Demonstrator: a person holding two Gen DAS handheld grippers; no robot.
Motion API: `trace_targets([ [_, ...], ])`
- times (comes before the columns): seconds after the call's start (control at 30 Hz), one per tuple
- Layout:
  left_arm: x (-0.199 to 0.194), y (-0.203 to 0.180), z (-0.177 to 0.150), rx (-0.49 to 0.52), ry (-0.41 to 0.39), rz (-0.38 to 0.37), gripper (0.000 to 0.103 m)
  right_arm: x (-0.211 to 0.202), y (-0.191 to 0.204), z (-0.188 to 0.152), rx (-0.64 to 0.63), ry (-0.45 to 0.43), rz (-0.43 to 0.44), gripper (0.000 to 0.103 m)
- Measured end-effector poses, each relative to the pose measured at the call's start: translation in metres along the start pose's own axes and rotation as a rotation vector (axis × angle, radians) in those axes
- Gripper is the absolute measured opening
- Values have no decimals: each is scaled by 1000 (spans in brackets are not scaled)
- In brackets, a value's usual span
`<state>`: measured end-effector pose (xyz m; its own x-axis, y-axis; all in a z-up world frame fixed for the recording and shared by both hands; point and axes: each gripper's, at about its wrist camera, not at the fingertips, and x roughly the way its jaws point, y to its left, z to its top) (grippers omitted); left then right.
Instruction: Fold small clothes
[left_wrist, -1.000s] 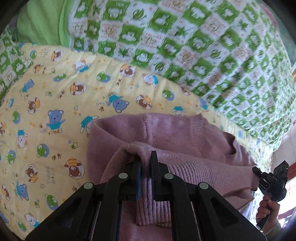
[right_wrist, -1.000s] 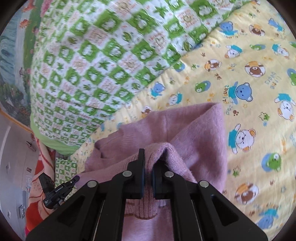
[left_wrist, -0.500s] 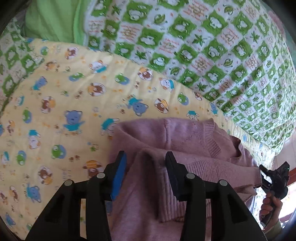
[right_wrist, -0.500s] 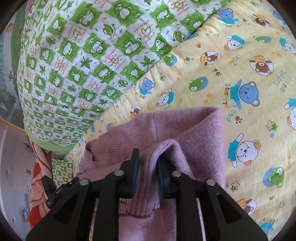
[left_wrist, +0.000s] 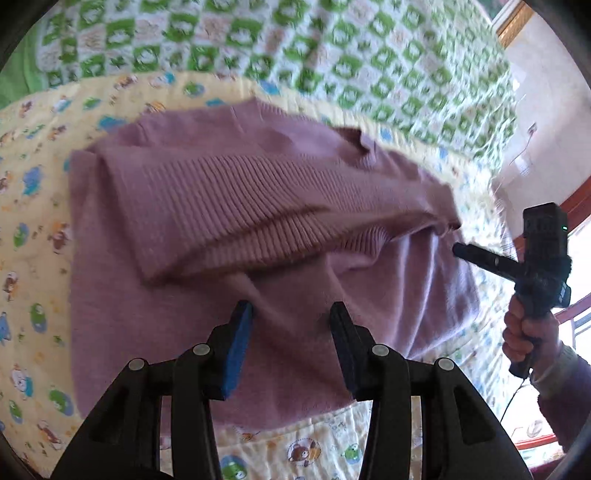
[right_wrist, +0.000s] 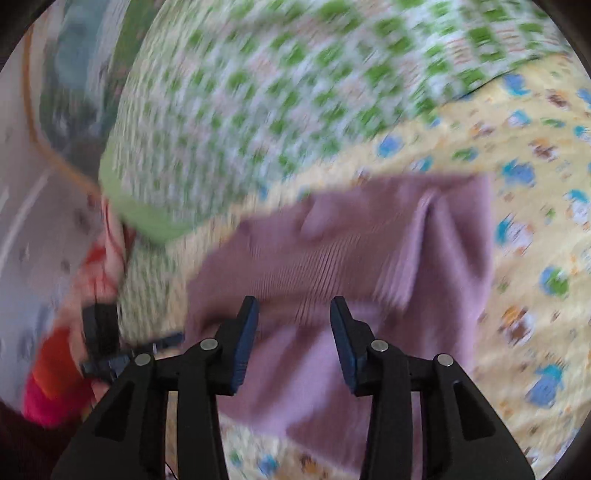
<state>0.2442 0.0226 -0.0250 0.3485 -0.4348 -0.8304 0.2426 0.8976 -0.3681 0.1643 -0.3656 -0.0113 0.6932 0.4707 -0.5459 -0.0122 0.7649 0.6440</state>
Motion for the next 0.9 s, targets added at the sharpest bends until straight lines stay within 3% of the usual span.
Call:
trace_targets([
  [0.1,16,3,10,-24,5,9,44,34,16,-20,-93,129,-37,35],
  [0.23,26,19,38,-47,-11,87,44,59,16,-9,-124,141,-97,35],
  [0.47,14,62,99,-111,-115,202,44,67,-4,56,-112,-14,-289,35],
  [0.6,2,68,110,-123,-149,228,44,58,-13,85,-52,-96,-312,35],
  [0.7,-11,67,99,-106,-173,256,45,49,-14,91,-48,-117,-321,35],
  [0.8,-13,60,96,-109,-194,289,63,41,-17,82,-40,-104,-318,36],
  [0.9,-3,57,107,-108,-179,306,63,37,-24,69,-28,-87,-338,37],
])
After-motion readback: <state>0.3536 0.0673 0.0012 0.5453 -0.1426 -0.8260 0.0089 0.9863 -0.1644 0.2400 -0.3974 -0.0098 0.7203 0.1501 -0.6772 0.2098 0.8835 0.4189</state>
